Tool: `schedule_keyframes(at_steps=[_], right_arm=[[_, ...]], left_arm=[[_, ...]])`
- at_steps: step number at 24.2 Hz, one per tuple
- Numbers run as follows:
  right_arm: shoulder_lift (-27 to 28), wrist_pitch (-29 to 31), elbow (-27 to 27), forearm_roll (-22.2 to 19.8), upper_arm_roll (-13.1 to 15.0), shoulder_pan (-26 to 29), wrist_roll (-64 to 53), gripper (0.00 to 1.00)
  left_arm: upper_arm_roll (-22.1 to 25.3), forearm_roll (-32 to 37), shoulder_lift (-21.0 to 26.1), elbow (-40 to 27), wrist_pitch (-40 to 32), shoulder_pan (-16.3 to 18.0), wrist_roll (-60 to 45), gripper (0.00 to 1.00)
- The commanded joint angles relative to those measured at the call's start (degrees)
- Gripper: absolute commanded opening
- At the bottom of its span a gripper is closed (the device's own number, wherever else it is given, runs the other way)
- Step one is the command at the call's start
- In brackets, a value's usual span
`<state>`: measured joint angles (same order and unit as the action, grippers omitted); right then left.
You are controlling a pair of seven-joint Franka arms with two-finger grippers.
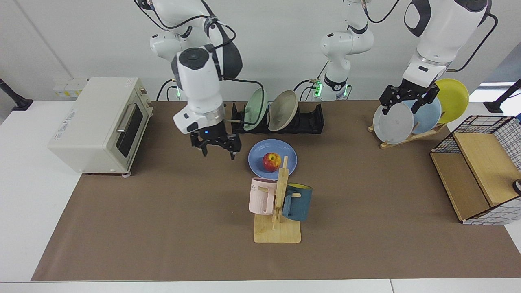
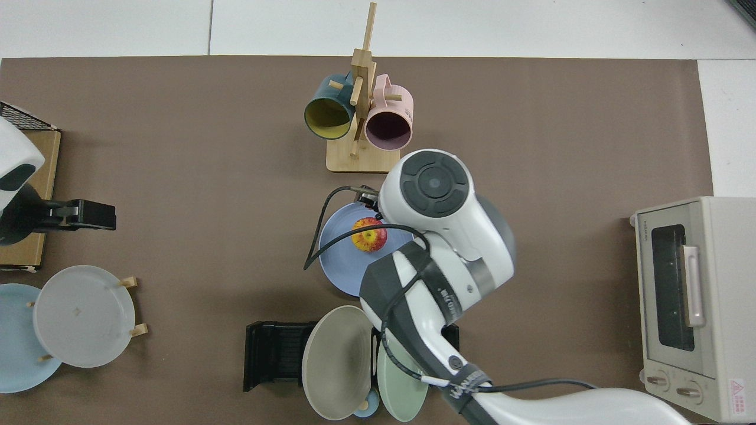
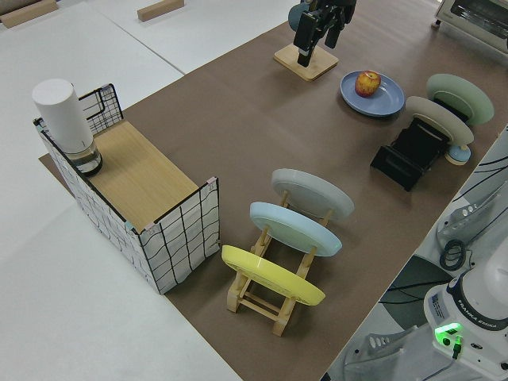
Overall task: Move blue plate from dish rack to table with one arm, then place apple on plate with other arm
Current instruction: 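Release the apple and raise the right gripper away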
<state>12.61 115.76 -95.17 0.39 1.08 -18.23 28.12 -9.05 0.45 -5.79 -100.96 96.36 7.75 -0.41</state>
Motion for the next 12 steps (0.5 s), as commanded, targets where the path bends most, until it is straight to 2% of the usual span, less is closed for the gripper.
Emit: schedule_keyframes(at_steps=[1, 5, 12], right_arm=[[-1.88, -2.2, -1.87, 0.14, -1.08, 8.28, -13.15, 1.0], [-4.43, -5.45, -2.13, 0.32, -1.08, 13.56, -22.22, 1.0], [-10.84, -11.95, -1.87, 0.58, -1.0, 15.16, -22.76, 1.0]], left_arm=[[0.52, -0.54, -0.01, 0.15, -0.82, -0.81, 0.41, 1.0], [0.26, -0.63, 0.08, 0.06, 0.32, -0.81, 0.58, 1.0], [0.26, -1.42, 0.08, -0.11, 0.41, -0.81, 0.76, 1.0]])
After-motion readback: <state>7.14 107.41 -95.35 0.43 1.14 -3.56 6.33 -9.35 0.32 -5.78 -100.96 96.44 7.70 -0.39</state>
